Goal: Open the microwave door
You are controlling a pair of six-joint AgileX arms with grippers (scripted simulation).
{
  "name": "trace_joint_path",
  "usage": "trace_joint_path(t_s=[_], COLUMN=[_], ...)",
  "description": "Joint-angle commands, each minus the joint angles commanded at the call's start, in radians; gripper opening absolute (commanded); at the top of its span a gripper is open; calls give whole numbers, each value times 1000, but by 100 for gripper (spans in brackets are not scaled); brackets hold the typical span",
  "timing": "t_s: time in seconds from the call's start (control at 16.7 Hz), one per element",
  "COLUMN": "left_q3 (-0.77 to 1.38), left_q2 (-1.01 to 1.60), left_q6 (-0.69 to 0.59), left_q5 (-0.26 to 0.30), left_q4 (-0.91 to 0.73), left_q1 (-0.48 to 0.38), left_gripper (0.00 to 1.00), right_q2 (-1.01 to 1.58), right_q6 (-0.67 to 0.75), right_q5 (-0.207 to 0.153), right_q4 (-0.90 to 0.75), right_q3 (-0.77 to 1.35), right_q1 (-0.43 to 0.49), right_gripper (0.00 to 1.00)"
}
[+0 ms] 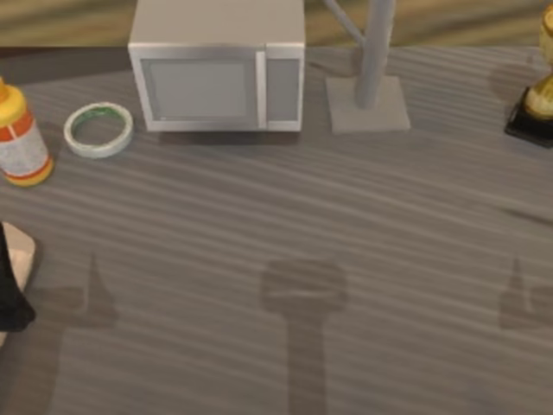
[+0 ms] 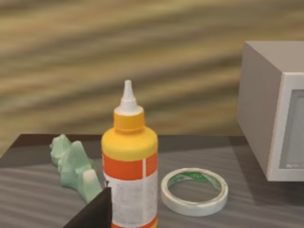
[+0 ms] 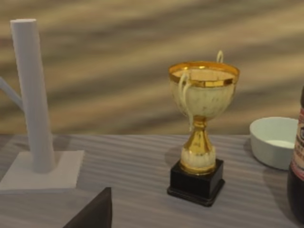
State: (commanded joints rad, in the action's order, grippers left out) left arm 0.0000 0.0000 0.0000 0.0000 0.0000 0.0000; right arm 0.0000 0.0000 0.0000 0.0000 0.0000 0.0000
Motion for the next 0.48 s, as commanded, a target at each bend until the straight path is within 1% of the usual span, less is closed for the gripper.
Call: trace_joint_path(t_s=[0.24, 0.48], left_q3=[31, 216], left_q2=[31, 220], left_q6=[-11, -69], left_q5=[-7, -48], left_q4=[-9, -65], left_q1=[-13, -82], left_gripper=[100, 100], right_q2=[0, 0], right_q6=[0, 0], right_q5=[0, 0], right_q4=[0, 0], right_q3=[0, 0], right_q1=[0, 0], right_gripper=[100, 100])
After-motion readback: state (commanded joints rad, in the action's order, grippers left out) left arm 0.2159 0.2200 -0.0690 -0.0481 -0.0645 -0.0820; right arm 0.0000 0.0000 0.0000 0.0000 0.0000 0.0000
